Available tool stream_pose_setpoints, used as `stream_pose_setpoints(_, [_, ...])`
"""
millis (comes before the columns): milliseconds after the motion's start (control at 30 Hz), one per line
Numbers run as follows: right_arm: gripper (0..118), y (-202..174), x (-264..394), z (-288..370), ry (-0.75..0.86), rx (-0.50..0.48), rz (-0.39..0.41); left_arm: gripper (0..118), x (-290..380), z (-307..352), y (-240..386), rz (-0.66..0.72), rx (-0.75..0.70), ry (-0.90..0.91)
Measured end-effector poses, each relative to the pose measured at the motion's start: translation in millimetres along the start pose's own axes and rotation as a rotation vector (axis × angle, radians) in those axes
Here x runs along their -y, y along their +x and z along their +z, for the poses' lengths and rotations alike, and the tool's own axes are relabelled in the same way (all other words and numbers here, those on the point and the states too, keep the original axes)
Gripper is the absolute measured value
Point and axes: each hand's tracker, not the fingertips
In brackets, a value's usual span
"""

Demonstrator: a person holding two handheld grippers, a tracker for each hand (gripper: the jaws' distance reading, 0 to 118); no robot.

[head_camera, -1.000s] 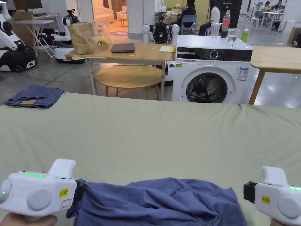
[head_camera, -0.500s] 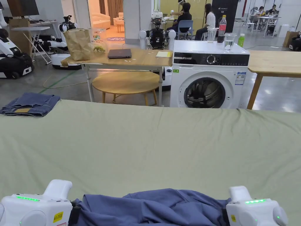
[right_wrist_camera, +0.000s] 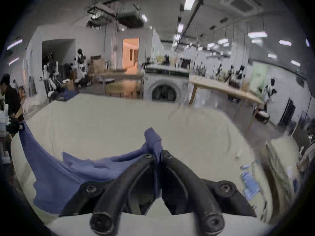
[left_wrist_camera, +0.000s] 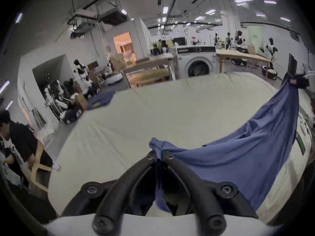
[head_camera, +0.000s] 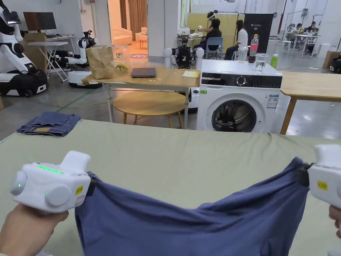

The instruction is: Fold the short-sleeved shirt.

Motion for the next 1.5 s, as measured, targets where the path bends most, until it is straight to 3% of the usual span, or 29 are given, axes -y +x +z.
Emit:
stream_pose_setpoints(133, [3, 20.4, -54.4, 45.6, 0.123, 0.082, 0.050, 0, -38.4, 25.0, -17.7, 0.034, -0.032, 0.102])
stream_pose_setpoints(367, [3, 69.0, -145.7, 86.8, 0.262, 0.209, 0.051, 0, -128.9, 48.3, -39.3, 0.047, -0.083, 0.242])
stream_pose_setpoints(600, [3, 87.9, -199.7, 72.6, 0.329, 0.266, 0.048, 0, -224.6, 48.9, -18.8, -0.042, -0.189, 0.396])
stream_pose_setpoints(733, [3, 91.1, -188.0, 56.5, 0.315, 0.264, 0.032, 0, -236.2, 32.0, -13.2, -0.049, -0.204, 0.395])
stream_pose_setpoints(867, [3, 92.1, -144.6, 21.8, 0.256, 0.255, 0.027, 0, -203.9, -5.2, -5.2, -0.033, -0.182, 0.346])
stream_pose_setpoints(1000, [3, 91.4, -86.3, -12.5, 0.153, 0.220, -0.068, 0, -149.6, -40.6, 17.5, -0.079, -0.199, 0.316])
stream_pose_setpoints(1100, [3, 89.8, -52.8, -15.7, 0.137, 0.220, -0.066, 0, -123.5, -48.7, 24.0, -0.087, -0.175, 0.283])
stream_pose_setpoints(1300, [3, 89.3, 9.2, 13.6, 0.051, 0.203, -0.046, 0, -69.8, -9.5, 18.6, 0.049, -0.044, 0.283])
stream_pose_setpoints(1367, [3, 85.0, 40.4, 25.7, -0.004, 0.202, 0.005, 0, -37.4, 9.9, 19.6, 0.054, -0.016, 0.276])
stream_pose_setpoints(1500, [3, 75.7, 123.4, 60.2, -0.099, 0.158, -0.080, 0, 48.8, 36.3, 28.0, 0.084, 0.060, 0.124])
